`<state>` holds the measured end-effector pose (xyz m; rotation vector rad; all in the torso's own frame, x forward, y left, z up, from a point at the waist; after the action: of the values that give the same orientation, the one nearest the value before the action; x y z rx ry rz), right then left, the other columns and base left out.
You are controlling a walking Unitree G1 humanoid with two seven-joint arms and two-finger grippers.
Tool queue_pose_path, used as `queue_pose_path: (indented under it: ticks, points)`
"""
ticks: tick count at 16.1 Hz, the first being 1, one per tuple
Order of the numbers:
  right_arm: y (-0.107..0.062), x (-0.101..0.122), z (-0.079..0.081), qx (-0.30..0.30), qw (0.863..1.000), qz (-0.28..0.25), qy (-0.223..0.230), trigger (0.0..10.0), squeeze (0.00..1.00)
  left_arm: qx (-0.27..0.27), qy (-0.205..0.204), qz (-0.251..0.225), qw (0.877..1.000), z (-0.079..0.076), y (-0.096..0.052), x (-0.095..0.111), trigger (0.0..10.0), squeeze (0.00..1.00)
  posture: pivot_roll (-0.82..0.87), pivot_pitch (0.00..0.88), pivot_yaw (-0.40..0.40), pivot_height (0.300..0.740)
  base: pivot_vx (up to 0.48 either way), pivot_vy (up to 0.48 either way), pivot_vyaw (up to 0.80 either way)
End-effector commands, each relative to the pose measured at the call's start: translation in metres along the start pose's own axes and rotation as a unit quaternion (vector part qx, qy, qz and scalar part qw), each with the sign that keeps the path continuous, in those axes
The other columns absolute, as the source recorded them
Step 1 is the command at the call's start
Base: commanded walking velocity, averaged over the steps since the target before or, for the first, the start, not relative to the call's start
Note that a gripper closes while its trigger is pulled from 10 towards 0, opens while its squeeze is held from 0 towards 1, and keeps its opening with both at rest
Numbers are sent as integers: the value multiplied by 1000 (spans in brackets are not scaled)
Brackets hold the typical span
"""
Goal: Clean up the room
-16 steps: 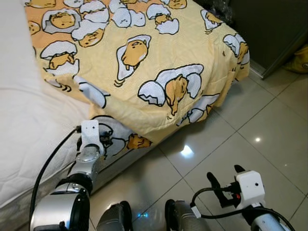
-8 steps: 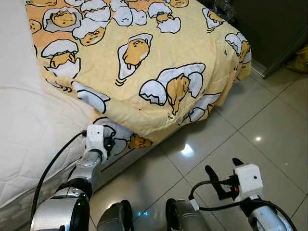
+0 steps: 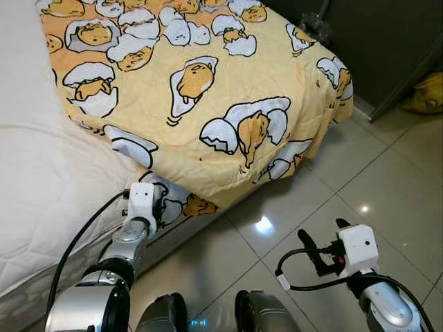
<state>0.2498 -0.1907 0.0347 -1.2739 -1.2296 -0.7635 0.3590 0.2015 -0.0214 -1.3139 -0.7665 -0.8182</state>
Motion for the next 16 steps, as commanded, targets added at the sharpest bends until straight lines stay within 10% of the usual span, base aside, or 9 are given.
queue_pose_path:
  ticks: [1, 16]
  points:
    - [0, -4, -2, -3, 1000, 7, 8, 10000, 0, -4, 7, 17, 1000, 0, -2, -13, 0, 0, -337, 103, -53, 710, 0, 0, 0]
    - [16, -9, 14, 8, 1000, 1, 29, 10000, 0, -29, 66, 46, 996, 6, -19, -59, 0, 0, -279, 91, -16, 710, 0, 0, 0]
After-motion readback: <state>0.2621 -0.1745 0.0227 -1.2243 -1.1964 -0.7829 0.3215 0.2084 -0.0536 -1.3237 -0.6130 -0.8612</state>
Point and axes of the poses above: a point about 5 cm out from each wrist's last joint towards the gripper, its own y axis pointing out of the wrist towards the gripper, its own x axis along the axis of the wrist's last joint, z = x × y, the point moved 6 cm from there along y, pointing out of the wrist towards the gripper
